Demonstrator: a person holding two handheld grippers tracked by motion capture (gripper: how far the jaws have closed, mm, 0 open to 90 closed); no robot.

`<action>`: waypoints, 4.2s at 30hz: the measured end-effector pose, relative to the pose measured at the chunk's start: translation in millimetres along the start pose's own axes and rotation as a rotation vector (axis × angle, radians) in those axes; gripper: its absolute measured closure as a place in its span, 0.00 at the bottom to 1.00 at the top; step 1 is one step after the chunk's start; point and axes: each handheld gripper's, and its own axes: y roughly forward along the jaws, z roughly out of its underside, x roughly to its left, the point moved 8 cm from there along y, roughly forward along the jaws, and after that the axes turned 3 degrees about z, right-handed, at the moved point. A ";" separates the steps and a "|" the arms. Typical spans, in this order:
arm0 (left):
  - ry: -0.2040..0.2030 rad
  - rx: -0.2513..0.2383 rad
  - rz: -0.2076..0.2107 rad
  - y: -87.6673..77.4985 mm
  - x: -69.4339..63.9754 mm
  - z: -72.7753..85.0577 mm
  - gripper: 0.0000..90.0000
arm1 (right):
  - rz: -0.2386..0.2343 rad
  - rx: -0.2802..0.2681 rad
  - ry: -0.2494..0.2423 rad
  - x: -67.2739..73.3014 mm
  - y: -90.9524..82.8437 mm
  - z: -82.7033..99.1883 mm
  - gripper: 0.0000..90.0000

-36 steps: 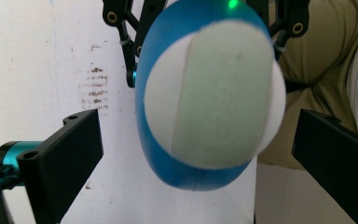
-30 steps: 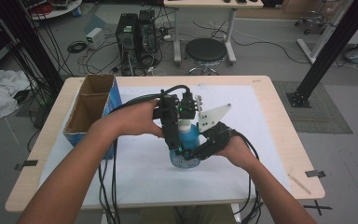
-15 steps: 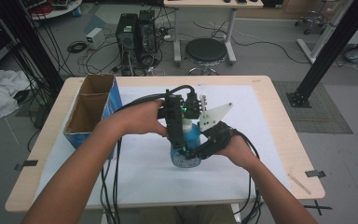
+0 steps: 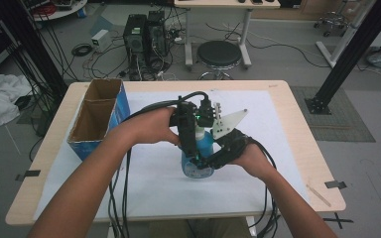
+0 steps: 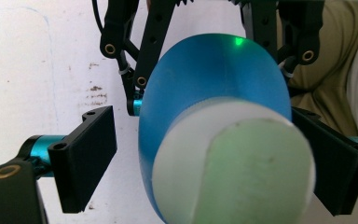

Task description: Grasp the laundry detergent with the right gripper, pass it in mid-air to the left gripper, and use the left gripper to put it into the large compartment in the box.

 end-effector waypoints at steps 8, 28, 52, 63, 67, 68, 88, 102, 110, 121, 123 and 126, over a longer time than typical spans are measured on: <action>0.016 -0.005 0.004 1.0 -1.2 -1.1 0.19 | -0.001 0.002 0.000 -0.2 0.3 0.2 0.50; 0.043 -0.012 -0.013 -0.1 -1.4 -1.2 0.35 | -0.002 0.001 -0.004 -0.1 1.5 0.2 0.50; 0.099 0.001 -0.021 -1.2 -6.9 -2.1 0.42 | -0.011 0.005 -0.011 4.1 -3.6 -1.7 0.31; 0.054 -0.003 -0.042 -14.2 -4.2 13.7 0.42 | 0.065 0.146 0.073 -5.2 -48.2 21.0 0.09; 0.016 -0.015 -0.060 -21.4 0.5 19.7 0.42 | 0.152 0.208 0.103 -17.0 -72.3 28.5 0.09; 0.005 -0.013 -0.068 -23.7 2.2 21.6 0.42 | 0.164 0.220 0.112 -19.3 -76.7 29.5 0.09; -0.131 0.006 -0.131 -61.0 24.9 50.2 0.42 | 0.328 0.652 0.261 -59.0 -169.7 80.1 0.01; -0.249 0.002 -0.164 -111.7 41.8 75.5 0.42 | 0.359 0.715 0.241 -71.0 -186.7 87.6 0.01; -0.375 0.000 -0.218 -154.3 49.8 104.2 0.42 | 0.342 0.733 0.224 -74.2 -191.1 85.8 0.01; -0.494 -0.024 -0.278 -187.3 55.7 142.4 0.42 | 0.340 0.732 0.220 -78.8 -196.8 84.7 0.01; -0.509 -0.019 -0.284 -190.5 57.1 149.9 0.42 | 0.341 0.730 0.219 -79.8 -197.4 84.9 0.01; -0.533 -0.029 -0.299 -196.6 60.1 160.2 0.42 | 0.341 0.731 0.223 -80.2 -197.8 85.5 0.01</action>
